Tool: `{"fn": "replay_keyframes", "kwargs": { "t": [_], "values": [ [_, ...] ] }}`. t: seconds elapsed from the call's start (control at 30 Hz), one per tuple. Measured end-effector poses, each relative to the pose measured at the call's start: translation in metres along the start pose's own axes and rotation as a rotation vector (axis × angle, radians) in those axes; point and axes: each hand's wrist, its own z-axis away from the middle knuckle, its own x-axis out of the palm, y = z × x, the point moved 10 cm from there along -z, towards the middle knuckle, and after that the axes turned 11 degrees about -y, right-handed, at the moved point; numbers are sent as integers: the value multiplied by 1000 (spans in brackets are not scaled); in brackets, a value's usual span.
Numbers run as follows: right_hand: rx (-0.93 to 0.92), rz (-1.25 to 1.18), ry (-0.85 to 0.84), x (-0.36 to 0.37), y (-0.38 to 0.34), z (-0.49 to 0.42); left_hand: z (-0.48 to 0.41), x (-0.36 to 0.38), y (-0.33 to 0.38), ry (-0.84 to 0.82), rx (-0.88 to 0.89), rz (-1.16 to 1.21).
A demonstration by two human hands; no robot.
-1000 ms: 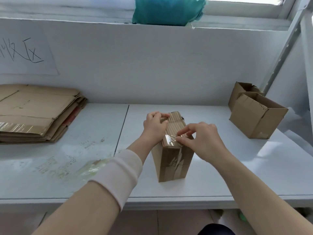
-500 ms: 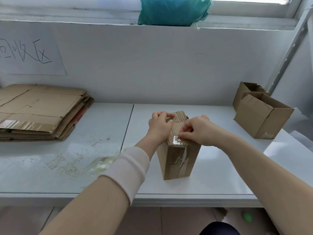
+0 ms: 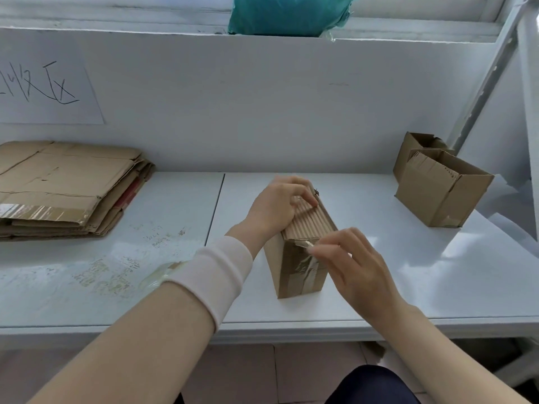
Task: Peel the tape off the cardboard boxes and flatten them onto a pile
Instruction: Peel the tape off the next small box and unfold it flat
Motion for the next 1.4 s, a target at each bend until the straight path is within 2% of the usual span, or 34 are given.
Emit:
{"fn": "replay_keyframes", "kwargs": {
  "t": [0.07,0.2,0.6,0.67,0.77,0.83,0.9,1.1,1.2,1.3,1.4],
  "values": [
    [-1,49,41,1,-1,7,1,9,5,-120,0,28],
    [-11,150,106,4,-3,18,2,23,6,-258,-42,-94],
    [-78,143,122,19,-14,26,7,30,11,-363,-71,-122],
    [-118,159,56,31,-19,31,7,28,10,-354,-77,-109],
    [-131,177,-156,61,-22,57,9,29,15,-353,-73,-131],
    [40,75,-169,60,-3,70,10,31,19,-358,-36,-170],
    [271,-89,-96,48,26,78,12,34,16,-387,-36,-183],
    [617,-199,-13,40,47,76,17,37,23,-454,2,-283],
    [757,-158,-50,51,51,86,17,30,29,-437,74,-284],
    [844,-146,-99,53,59,96,18,33,43,-464,194,-503],
    [869,-204,-56,41,69,92,24,48,55,-535,387,-701]
  ]
}}
